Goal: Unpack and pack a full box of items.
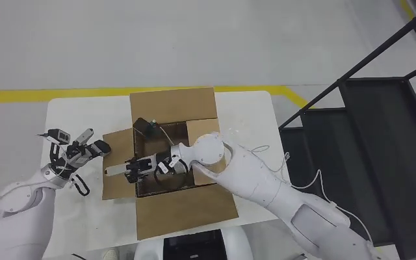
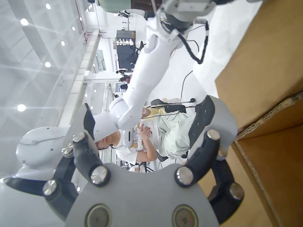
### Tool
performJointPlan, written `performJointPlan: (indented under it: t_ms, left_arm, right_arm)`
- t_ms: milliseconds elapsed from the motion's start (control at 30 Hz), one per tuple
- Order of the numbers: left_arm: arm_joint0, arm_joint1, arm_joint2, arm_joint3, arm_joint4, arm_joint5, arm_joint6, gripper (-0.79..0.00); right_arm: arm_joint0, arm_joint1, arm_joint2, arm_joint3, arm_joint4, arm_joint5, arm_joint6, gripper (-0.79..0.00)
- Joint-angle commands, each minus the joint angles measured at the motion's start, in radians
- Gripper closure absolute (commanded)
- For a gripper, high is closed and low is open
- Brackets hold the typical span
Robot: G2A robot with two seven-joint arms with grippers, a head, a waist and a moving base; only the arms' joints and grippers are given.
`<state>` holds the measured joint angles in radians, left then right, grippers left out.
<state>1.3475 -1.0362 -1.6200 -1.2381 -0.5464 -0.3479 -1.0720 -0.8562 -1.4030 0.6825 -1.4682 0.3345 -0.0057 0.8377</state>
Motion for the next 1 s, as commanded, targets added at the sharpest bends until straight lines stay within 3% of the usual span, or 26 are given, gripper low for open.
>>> performJointPlan:
  t_ms: [0,233,500,800,967]
  left_arm:
    - [-0.012,-0.001,0.029,0.01,0.046,0.013,0.009,-0.785]
    - [-0.042,-0.015,0.119,0.023,0.092,0.003,0.037,-0.785]
    - [-0.053,-0.013,0.112,0.014,0.083,-0.036,0.047,-0.785]
    - [0.025,0.014,-0.027,-0.216,0.073,-0.044,0.024,-0.785]
    - [-0.007,0.02,-0.035,-0.286,-0.003,0.001,-0.067,-0.785]
  right_arm:
    - [-0.044,0.029,0.09,-0.068,-0.01,0.043,0.014,-0.785]
    - [-0.229,0.104,0.357,-0.29,-0.028,0.141,0.038,-0.785]
    - [-0.345,0.14,0.494,-0.397,-0.04,0.189,0.073,-0.785]
    - [-0.426,0.164,0.583,-0.396,-0.027,0.205,0.096,-0.785]
    - [-0.469,0.177,0.626,-0.394,-0.033,0.208,0.1,-0.785]
